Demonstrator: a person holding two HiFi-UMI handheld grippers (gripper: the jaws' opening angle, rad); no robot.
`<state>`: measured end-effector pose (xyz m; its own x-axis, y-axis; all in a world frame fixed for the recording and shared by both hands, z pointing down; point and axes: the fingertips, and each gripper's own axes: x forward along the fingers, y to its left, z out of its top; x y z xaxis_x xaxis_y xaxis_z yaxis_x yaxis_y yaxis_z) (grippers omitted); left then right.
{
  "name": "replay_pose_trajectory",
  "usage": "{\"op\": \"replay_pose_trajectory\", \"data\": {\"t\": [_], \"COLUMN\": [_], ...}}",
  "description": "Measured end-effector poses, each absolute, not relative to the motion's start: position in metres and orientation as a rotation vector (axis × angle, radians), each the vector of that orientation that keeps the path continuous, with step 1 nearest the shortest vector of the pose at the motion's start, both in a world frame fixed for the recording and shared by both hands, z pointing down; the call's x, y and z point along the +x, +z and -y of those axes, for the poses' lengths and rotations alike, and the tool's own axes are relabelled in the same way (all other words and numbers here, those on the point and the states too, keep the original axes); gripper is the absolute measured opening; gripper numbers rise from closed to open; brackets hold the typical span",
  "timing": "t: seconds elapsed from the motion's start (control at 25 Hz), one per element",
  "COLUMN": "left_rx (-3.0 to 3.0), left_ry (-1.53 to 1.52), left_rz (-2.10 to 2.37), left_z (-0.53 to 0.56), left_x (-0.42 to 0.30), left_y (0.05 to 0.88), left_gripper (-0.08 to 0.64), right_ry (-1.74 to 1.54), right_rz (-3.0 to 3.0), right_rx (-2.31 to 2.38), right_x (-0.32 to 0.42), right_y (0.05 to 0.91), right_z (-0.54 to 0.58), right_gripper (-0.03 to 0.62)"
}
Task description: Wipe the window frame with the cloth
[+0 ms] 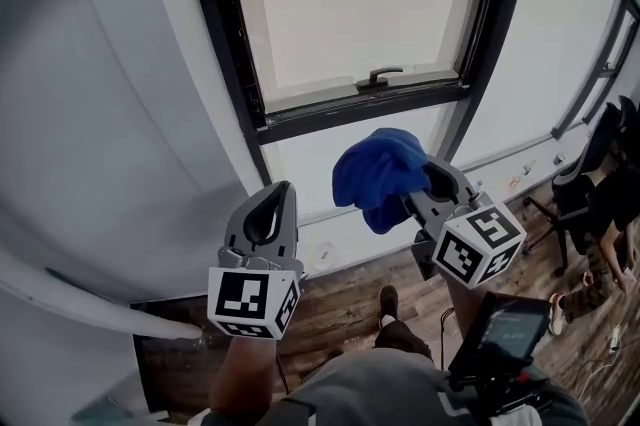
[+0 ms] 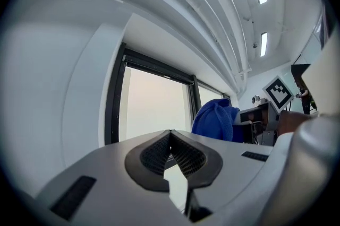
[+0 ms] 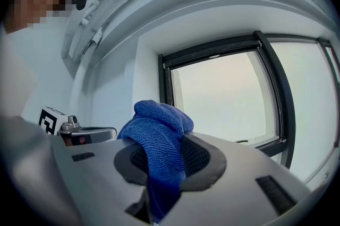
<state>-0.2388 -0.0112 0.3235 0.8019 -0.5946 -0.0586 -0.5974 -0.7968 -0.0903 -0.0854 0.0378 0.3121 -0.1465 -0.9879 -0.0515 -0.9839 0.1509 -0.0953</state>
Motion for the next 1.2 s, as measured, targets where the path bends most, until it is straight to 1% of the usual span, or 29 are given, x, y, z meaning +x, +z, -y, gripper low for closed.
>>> {"op": "replay_pose_trajectory", "data": {"t": [0.12,0.28,0.44,0.76,1.0,1.2], "left_rx": [-2.875,-2.868,-2.851,-2.797,-2.676,-2.58], "left_ry": [0.028,-0.015,0.034,0.027,0.008,0.011], "left_rz": [-0.955,-1.055,-1.05,-1.229,-1.355,-1.493], "left_z": [0.033,0.094,0.097,0.171,0.204,0.23], "left_x": [-0.213,-0.176,-0.162,-0.111,-0.091,-0.09], "left_y": [0.33,0.306,0.301,0.282,0.26,0.242], "left_gripper": [0.008,0.008,0.009,0.009,0.008,0.009], "right_ry": [-0.054,-0.12,-0.092,-0.081,-0.027,-0.003], "right_rz": [-2.311,-2.376,-2.396,-2.456,-2.538,-2.597], "right_rx": [-1.937,-1.852,-1.767,-1.603,-1.471,-1.369], "right_x": [-0.06,-0.019,-0.009,0.047,0.063,0.063], "right_y": [0.319,0.3,0.291,0.263,0.246,0.231], "right_z": [-0.007,0.065,0.079,0.157,0.199,0.242], "right_gripper": [0.095,0.095,0.095,0.095,0.095,0.095]}}
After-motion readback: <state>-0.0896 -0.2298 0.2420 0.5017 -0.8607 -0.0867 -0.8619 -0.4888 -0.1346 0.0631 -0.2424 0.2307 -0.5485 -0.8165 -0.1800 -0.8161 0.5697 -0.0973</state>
